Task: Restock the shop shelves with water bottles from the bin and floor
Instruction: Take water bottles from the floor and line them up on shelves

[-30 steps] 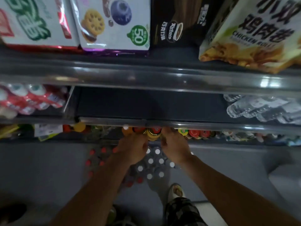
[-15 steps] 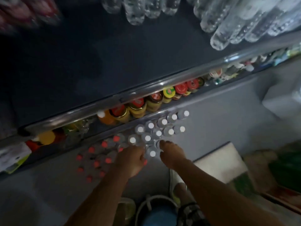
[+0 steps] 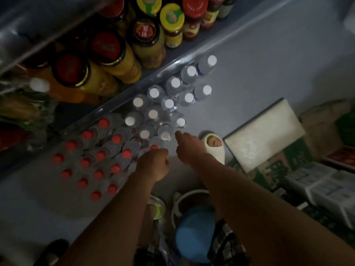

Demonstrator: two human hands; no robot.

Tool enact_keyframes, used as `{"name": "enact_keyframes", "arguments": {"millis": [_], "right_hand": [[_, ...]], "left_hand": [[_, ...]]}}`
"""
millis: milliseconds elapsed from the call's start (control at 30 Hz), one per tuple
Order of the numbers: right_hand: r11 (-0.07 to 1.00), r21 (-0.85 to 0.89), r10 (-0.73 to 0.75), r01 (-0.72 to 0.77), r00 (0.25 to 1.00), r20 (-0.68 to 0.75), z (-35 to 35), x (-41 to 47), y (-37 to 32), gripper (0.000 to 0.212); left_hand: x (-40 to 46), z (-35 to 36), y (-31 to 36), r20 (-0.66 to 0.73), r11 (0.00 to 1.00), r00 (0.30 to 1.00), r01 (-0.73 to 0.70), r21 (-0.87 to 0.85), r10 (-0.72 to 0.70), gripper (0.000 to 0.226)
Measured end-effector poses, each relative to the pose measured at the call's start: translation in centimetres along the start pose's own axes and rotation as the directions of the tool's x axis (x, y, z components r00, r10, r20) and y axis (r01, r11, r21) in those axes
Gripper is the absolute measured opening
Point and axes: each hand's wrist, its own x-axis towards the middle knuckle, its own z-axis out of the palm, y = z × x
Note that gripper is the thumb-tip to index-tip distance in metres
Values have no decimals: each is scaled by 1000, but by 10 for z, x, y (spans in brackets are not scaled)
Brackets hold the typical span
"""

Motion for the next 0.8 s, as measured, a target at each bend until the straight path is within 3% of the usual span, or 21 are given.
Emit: {"name": "enact_keyframes", "arguments": {"millis": [133, 333, 533, 800], "right_hand": [[994, -74, -78, 77, 997, -19, 14, 21, -10, 52], [884, -401, -261, 239, 965, 1, 16, 62, -20, 68], [737, -557, -404, 382, 910, 89, 30, 89, -20, 50], [614, -632, -524, 474, 843, 123, 33, 100, -11, 56]], "left_hand": [[11, 6, -17, -37, 1000, 999, -10, 7, 10, 11], [33, 1, -39, -184, 1000, 983, 15, 8, -13, 18], [56, 8, -49, -299, 995, 951, -56, 85, 79, 20], [66, 5, -73, -236, 980, 953, -173, 95, 192, 19]]}}
